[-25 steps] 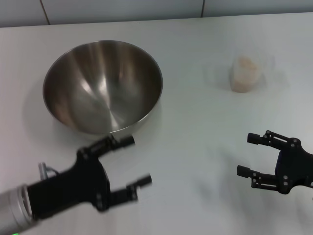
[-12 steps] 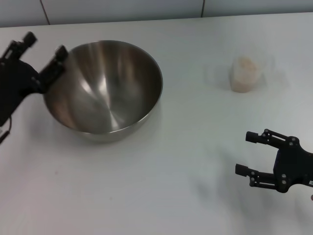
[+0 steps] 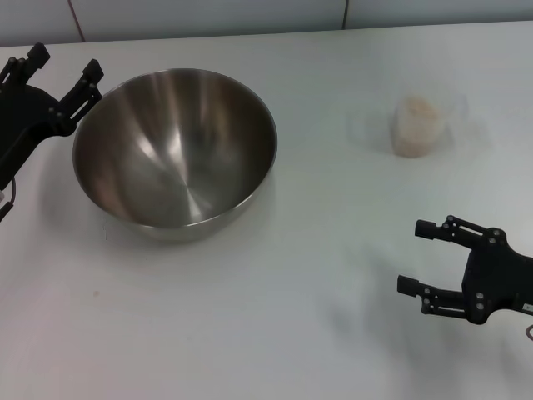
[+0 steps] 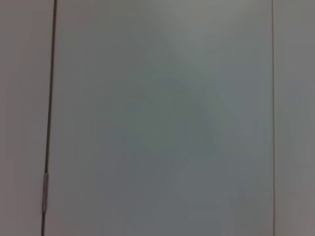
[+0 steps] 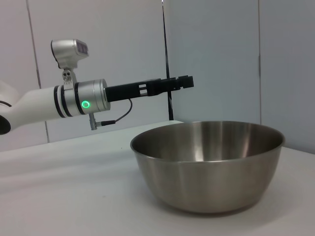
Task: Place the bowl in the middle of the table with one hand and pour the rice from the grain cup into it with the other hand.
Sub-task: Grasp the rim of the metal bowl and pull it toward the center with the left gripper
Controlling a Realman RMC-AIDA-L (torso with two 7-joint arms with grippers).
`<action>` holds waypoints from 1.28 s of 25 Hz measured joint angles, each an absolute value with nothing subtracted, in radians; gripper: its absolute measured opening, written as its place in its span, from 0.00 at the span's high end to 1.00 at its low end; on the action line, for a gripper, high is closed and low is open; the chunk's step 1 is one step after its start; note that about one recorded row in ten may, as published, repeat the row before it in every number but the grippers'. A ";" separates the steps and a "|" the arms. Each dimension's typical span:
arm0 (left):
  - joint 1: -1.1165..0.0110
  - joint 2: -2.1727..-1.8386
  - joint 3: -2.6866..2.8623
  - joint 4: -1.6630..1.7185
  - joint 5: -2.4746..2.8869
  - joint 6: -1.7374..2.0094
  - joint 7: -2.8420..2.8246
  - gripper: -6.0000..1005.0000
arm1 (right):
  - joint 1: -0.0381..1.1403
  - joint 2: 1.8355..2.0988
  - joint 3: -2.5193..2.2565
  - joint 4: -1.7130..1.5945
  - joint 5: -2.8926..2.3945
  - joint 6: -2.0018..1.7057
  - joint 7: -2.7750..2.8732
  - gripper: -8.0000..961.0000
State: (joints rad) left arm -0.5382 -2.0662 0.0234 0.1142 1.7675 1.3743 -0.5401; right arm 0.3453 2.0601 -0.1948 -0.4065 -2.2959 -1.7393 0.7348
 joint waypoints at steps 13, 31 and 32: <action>-0.537 -2.060 0.588 0.646 1.849 1.201 -1.423 0.28 | 0.359 2.060 -0.195 -0.406 -2.292 -1.728 0.733 0.14; -0.653 -2.064 0.743 0.854 2.368 1.155 -1.940 0.29 | 0.356 2.060 -0.188 -0.405 -2.292 -1.723 0.721 0.14; -0.659 -2.063 0.749 0.855 2.378 1.156 -1.954 0.29 | 0.356 2.060 -0.187 -0.405 -2.292 -1.723 0.721 0.14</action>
State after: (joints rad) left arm -0.6591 -2.0628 0.7493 0.8554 2.3778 1.1557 -1.9542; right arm 0.3558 2.0601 -0.1870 -0.4051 -2.2924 -1.7226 0.7209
